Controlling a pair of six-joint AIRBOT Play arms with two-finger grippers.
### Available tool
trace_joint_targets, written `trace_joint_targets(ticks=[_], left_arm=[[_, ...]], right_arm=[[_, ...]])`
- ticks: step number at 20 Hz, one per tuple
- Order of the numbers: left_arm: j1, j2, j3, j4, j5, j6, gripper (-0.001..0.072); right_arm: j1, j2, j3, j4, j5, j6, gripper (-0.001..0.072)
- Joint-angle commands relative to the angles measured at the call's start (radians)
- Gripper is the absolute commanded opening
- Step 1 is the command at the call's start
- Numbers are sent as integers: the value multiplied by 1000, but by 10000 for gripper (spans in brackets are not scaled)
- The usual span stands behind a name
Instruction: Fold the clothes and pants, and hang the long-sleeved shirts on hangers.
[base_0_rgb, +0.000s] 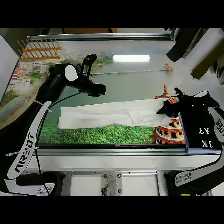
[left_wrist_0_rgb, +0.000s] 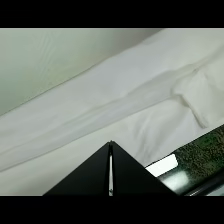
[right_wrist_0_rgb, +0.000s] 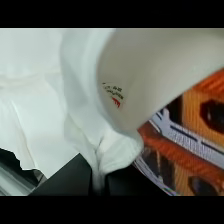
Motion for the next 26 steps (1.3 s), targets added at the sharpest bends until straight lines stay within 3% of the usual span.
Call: trace_joint_targets(ticks=[1, 8, 11, 17, 26], left_arm=[[-2, -51, 0, -40, 24, 2, 5], [-116, -289, 19, -271, 210, 91, 5], [-186, -410, 121, -283, 190, 98, 5], [-258, -576, 306, -279, 87, 98, 4], [-193, -546, 322, -276, 31, 98, 5]], right_arm=[[7, 77, 51, -164, 67, 127, 11], [109, 218, 336, -320, 319, 307, 11], [224, 224, 486, -402, 384, 354, 10], [401, 224, 673, -421, 399, 397, 11], [504, 224, 696, -420, 394, 402, 11]])
